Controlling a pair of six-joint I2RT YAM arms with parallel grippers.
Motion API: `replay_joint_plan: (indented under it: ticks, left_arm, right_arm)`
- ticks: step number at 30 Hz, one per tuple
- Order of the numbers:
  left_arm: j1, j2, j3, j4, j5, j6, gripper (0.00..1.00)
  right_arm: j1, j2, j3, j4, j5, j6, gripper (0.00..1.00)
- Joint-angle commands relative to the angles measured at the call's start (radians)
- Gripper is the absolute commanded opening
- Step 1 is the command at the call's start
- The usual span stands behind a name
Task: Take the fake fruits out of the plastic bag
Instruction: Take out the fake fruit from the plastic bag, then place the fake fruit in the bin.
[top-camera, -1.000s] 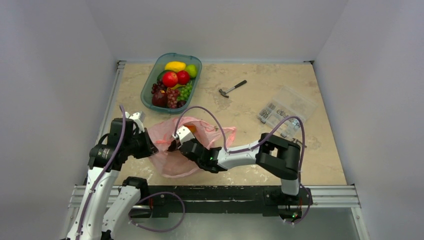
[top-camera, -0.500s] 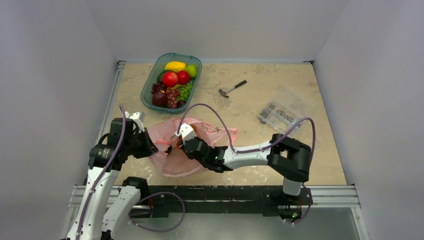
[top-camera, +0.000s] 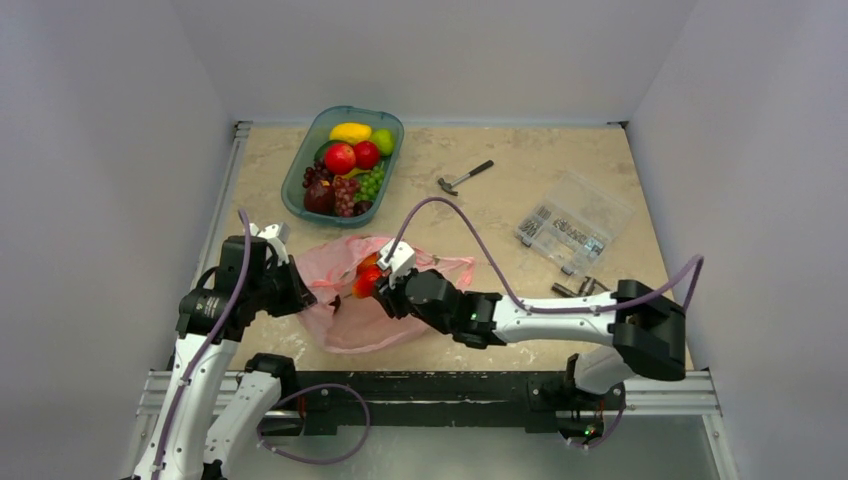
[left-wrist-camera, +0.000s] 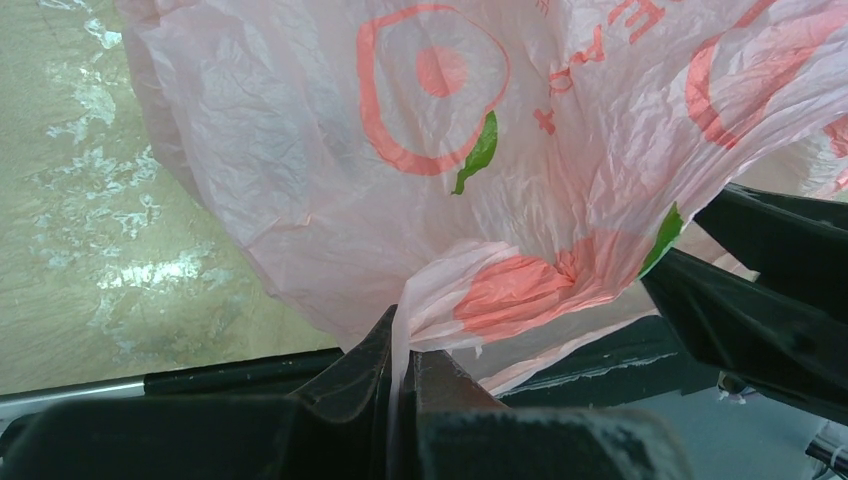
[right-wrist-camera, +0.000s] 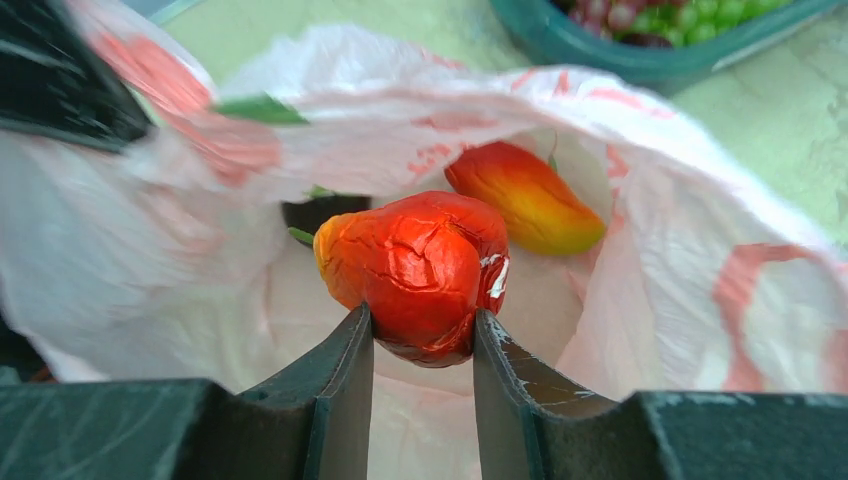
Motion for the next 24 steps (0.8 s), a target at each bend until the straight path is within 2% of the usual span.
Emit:
replay_joint_plan:
  ticks: [1, 7, 11, 15, 24]
  left_arm:
    - [-0.004, -0.006, -0.004, 0.023, -0.005, -0.015, 0.00]
    - [-0.004, -0.008, -0.004, 0.023, -0.008, -0.015, 0.00]
    - [-0.004, -0.007, -0.003, 0.025, -0.006, -0.015, 0.00]
    - [-0.004, -0.006, -0.004, 0.024, -0.007, -0.015, 0.00]
    - [-0.004, -0.003, -0.004, 0.022, -0.005, -0.015, 0.00]
  right_arm:
    - [-0.002, -0.118, -0.015, 0.035, -0.052, 0.009, 0.00]
    - [-0.002, -0.219, 0.010, 0.022, -0.078, -0.005, 0.00]
    - [-0.005, -0.259, 0.055, 0.036, -0.027, 0.001, 0.00]
    - [-0.034, -0.245, 0.114, 0.062, -0.002, -0.014, 0.00]
    - [-0.204, -0.112, 0.238, 0.103, -0.060, 0.047, 0.00]
